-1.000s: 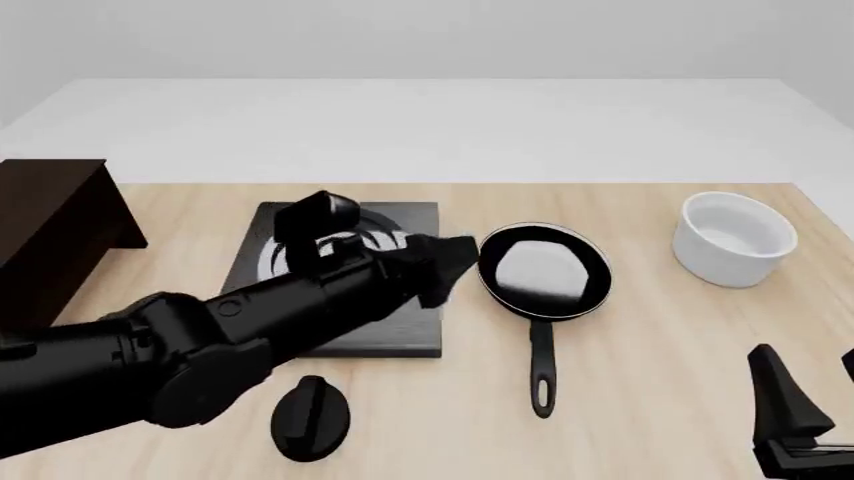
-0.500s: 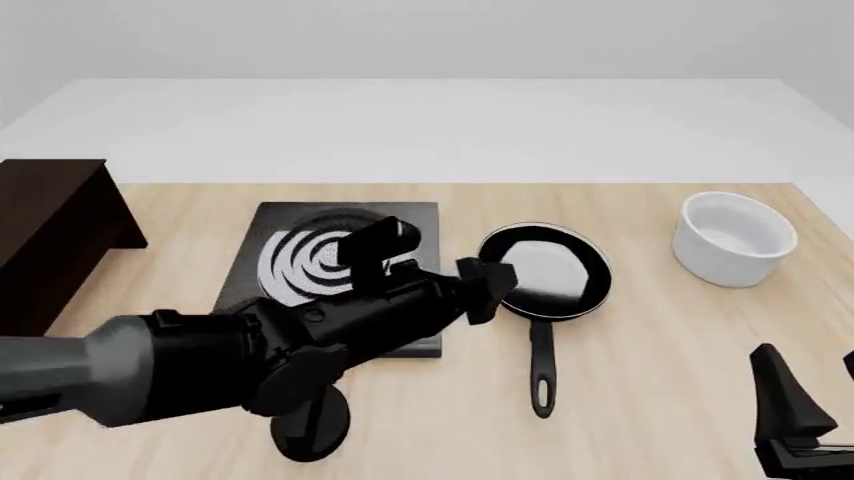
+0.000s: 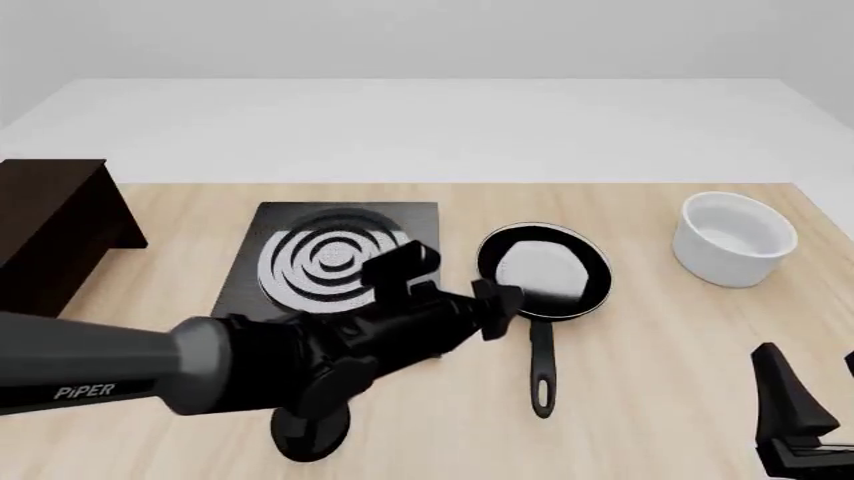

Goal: Put the frying pan on top of the cabinet.

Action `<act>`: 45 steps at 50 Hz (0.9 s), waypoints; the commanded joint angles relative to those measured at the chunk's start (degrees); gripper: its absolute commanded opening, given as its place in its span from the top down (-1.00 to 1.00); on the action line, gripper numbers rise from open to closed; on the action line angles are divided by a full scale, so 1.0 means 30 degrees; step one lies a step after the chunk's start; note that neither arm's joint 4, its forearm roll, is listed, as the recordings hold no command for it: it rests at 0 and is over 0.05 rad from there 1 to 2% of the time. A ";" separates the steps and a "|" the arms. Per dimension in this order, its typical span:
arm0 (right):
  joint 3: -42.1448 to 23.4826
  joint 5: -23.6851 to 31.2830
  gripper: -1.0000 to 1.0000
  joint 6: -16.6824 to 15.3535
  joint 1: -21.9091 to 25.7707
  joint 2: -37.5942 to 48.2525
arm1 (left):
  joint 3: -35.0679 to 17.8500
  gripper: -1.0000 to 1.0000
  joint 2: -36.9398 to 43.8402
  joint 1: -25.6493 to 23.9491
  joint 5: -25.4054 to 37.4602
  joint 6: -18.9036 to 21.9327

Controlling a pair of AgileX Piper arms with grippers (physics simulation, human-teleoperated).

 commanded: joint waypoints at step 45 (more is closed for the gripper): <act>0.0047 -0.0048 -1.00 0.0337 -0.0075 -0.0012 | -0.0561 -1.00 0.3139 -0.0325 -0.1643 -0.0963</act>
